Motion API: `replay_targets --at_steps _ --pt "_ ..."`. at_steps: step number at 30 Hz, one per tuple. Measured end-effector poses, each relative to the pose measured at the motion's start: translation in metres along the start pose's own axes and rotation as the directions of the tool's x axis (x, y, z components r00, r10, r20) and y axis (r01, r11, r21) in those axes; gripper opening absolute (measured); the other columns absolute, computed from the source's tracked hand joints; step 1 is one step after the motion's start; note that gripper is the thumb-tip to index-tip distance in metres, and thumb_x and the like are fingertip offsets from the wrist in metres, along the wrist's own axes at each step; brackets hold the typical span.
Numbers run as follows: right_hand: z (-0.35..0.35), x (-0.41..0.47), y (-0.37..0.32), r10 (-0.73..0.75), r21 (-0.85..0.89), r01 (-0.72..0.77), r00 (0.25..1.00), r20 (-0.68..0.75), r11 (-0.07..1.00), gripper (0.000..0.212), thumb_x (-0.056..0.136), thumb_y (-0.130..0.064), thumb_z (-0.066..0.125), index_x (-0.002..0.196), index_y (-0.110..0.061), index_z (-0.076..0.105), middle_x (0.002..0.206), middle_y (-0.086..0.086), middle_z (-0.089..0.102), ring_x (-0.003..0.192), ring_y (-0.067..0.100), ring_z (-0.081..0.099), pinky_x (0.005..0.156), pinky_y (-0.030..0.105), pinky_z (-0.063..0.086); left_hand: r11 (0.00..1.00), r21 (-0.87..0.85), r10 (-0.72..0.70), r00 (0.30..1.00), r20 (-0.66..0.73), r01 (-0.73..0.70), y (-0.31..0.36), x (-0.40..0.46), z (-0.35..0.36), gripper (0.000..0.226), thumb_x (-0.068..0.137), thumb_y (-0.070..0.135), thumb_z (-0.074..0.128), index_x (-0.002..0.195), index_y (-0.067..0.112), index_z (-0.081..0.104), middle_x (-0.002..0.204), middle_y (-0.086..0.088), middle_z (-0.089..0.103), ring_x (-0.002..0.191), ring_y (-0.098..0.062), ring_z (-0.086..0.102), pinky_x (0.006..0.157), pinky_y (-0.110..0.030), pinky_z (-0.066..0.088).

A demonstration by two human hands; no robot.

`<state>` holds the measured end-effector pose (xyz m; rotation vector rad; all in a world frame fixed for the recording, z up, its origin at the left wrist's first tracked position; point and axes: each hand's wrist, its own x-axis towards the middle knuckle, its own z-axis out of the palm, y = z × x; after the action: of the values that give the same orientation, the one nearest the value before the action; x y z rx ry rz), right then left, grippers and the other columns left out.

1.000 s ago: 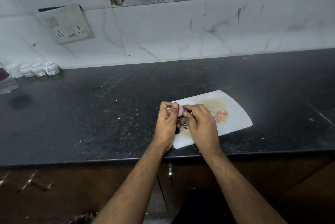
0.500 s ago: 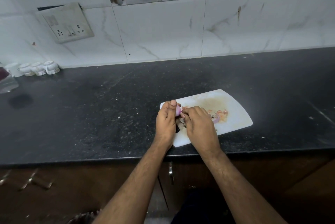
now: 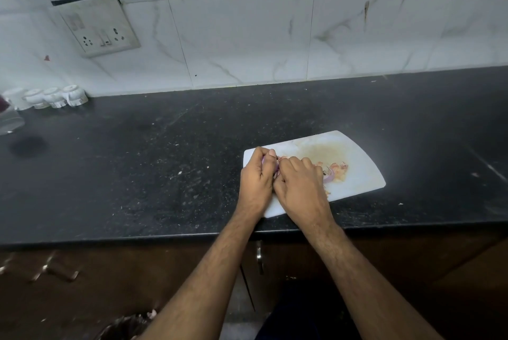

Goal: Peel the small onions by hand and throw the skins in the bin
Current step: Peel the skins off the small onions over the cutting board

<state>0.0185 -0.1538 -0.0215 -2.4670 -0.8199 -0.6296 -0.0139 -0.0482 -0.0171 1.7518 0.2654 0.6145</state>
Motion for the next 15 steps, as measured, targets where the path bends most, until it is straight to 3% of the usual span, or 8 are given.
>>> replay_targets --at_steps 4,9,13,15 --pt "-0.0018 -0.0011 -0.0020 0.027 0.011 -0.027 1.000 -0.004 1.000 0.024 0.088 -0.027 0.034 0.088 -0.019 0.056 0.083 -0.011 0.047 0.079 0.013 0.035 0.074 0.038 0.036 0.996 0.081 0.048 0.999 -0.024 -0.046 0.0028 0.0000 0.0008 0.022 0.108 0.022 0.053 0.086 0.018 0.058 0.067 0.012 0.060 0.060 0.002 0.055 0.061 -0.016 0.045" --pt "-0.0034 -0.0012 -0.0041 0.046 -0.029 -0.044 0.997 0.059 0.999 0.034 0.090 -0.027 0.036 0.108 -0.022 0.065 0.098 -0.011 0.061 0.090 0.014 0.046 0.083 0.039 0.038 0.969 0.228 0.120 0.987 -0.105 -0.093 0.0033 -0.0003 0.0018 0.023 0.102 0.019 0.060 0.080 0.025 0.057 0.058 0.018 0.056 0.055 0.001 0.053 0.056 -0.013 0.039" --pt "-0.0002 -0.0021 -0.0024 0.072 -0.041 -0.068 0.991 0.112 0.997 0.033 0.097 -0.025 0.046 0.126 -0.024 0.061 0.112 -0.013 0.062 0.100 0.014 0.046 0.089 0.039 0.035 0.935 0.311 0.231 0.958 -0.169 -0.171 0.0055 -0.0002 0.0022 0.028 0.093 0.035 0.055 0.067 0.024 0.052 0.047 0.014 0.047 0.046 -0.007 0.045 0.048 -0.014 0.033" --pt "0.0011 -0.0019 -0.0036 0.088 -0.042 -0.084 0.988 0.126 0.996 0.033 0.101 -0.028 0.047 0.131 -0.026 0.059 0.117 -0.014 0.061 0.102 0.013 0.046 0.090 0.039 0.033 0.910 0.377 0.266 0.941 -0.211 -0.173 0.0032 0.0021 0.0020 0.033 0.087 0.043 0.051 0.062 0.021 0.053 0.045 0.007 0.045 0.043 -0.014 0.043 0.046 -0.024 0.035"
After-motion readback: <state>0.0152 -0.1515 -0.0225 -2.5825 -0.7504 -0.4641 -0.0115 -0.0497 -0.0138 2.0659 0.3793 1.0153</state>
